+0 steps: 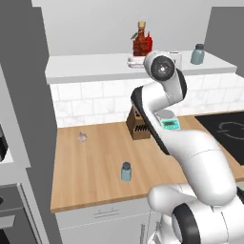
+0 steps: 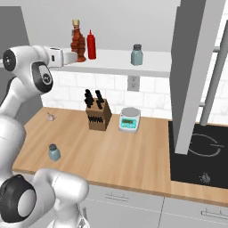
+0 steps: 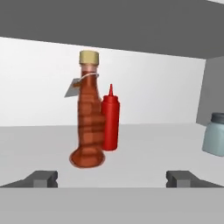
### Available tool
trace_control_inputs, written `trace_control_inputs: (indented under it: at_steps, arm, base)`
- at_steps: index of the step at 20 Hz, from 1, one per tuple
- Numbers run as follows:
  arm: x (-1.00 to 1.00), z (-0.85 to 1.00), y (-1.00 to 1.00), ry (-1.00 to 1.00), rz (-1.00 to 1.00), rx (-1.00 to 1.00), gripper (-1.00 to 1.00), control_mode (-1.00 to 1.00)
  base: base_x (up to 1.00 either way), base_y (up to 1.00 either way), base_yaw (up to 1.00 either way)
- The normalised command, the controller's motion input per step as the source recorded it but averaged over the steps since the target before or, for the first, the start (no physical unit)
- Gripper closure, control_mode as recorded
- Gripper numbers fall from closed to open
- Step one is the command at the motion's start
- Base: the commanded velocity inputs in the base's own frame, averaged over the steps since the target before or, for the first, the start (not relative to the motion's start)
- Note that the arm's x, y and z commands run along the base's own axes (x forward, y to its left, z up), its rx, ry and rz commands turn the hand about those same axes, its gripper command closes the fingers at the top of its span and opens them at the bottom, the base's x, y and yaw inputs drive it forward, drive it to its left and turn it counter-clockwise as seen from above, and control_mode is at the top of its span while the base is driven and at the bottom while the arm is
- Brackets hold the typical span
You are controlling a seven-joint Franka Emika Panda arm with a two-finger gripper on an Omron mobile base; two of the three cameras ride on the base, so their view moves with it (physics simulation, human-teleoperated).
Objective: Put the shaker and condiment bottle from the counter next to their counterparts in the cabinet.
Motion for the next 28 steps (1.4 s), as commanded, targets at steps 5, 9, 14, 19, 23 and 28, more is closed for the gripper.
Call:
trace_control_inputs:
  at_steps: [5, 9, 14, 19, 23, 28]
  arm:
    - [-0.51, 0.0, 0.13, 0.0, -0.01, 0.0, -1.0, -1.0]
    - [-0.65, 0.0, 0.0, 0.0, 0.0, 0.0, -1.0, -1.0]
    - [-0.77, -0.01, 0.0, 0.0, 0.0, 0.0, -1.0, -1.0]
    - [-0.6, -0.2, 0.0, 0.0, 0.0, 0.0, -1.0, -1.0]
    - [-0.23, -0.69, 0.0, 0.0, 0.0, -0.02, -1.0, -1.0]
    - [-0.34, -0.85, 0.0, 0.0, 0.01, 0.0, -1.0, -1.0]
  base:
    - [0.0, 0.0, 0.0]
    - [0.0, 0.0, 0.0]
    - [0.0, 0.0, 0.0]
    - [0.0, 0.0, 0.0]
    - [0.0, 0.0, 0.0]
    - [0.0, 0.0, 0.0]
